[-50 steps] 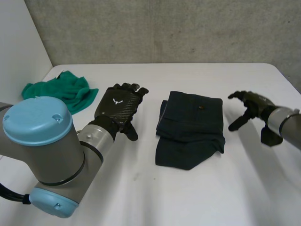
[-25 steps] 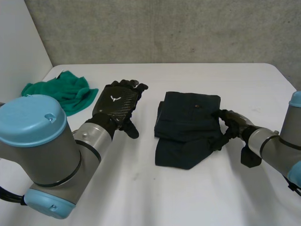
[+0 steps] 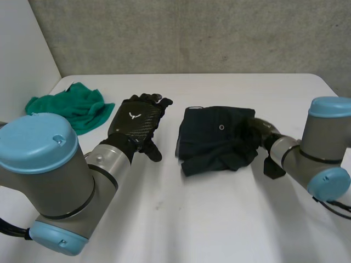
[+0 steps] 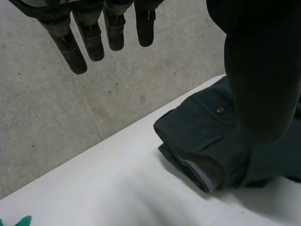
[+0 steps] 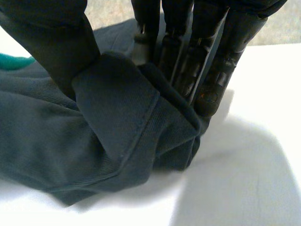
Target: Fold the laundry.
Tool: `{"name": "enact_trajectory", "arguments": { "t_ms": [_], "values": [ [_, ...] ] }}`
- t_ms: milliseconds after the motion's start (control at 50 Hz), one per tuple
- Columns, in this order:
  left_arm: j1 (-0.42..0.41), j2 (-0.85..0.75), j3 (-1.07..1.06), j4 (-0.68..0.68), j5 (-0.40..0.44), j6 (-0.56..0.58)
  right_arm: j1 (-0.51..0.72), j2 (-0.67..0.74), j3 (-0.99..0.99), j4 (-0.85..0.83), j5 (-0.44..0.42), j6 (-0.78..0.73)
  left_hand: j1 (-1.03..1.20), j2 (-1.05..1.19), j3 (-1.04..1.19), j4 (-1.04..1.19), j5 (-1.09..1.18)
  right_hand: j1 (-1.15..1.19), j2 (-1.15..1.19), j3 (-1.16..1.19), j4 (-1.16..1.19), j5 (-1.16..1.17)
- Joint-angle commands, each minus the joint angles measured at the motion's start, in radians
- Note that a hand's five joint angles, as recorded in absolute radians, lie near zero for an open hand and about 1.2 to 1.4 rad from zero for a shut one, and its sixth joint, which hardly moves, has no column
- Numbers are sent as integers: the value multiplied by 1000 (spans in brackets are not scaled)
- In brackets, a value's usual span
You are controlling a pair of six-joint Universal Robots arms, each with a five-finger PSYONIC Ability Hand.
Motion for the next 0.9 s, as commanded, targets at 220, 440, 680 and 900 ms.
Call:
{"name": "enact_trajectory", "arguments": {
  "t_ms": [220,440,680,900],
  "values": [
    [-2,0,-9,1,-3,0,-193,396,-778,159,44,-67,-30,-31,-31,-30,-46,480,265,284,225,317],
    [-2,2,-14,1,-6,-2,-320,578,-1142,340,75,-84,-30,-31,-31,-30,-46,480,265,284,225,317],
    [-3,2,-14,1,-7,-2,-311,219,-552,399,-63,-153,-30,-31,-31,-30,-46,-716,-931,-912,-972,-880],
    [-3,16,-23,1,-6,-2,-233,-86,30,211,-194,-150,-30,-30,-31,-30,-45,-684,-899,-880,-940,-848]
  ]
}}
